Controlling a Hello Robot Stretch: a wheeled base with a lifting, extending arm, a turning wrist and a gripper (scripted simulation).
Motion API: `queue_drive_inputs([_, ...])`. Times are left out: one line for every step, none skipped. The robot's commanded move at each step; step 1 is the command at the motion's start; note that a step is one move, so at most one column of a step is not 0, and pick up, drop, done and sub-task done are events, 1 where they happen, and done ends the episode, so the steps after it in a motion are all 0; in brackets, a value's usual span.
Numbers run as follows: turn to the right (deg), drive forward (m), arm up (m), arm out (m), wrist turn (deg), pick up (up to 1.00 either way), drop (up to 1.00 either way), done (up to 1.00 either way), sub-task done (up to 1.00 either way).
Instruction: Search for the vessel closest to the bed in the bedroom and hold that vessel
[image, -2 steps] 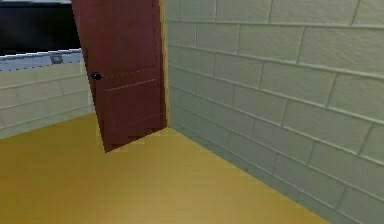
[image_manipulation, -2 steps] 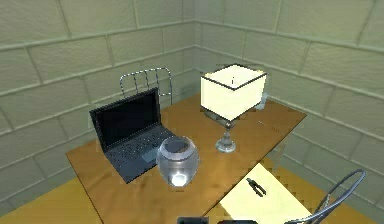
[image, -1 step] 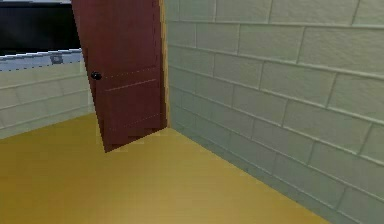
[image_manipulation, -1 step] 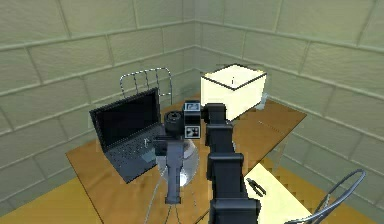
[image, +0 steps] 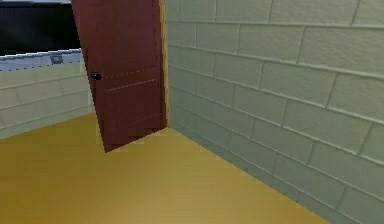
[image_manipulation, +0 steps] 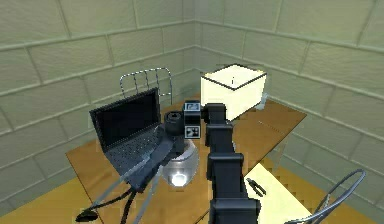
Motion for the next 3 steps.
queue_drive_inputs([0.0, 0.00, 0.00, 0.00, 45.0, 0.00, 0.00, 0.00, 0.00])
queue_drive_inputs([0.0, 0.00, 0.00, 0.00, 45.0, 0.00, 0.00, 0.00, 0.00])
queue_drive_inputs([0.0, 0.00, 0.00, 0.00, 42.0, 0.00, 0.00, 0.00, 0.00])
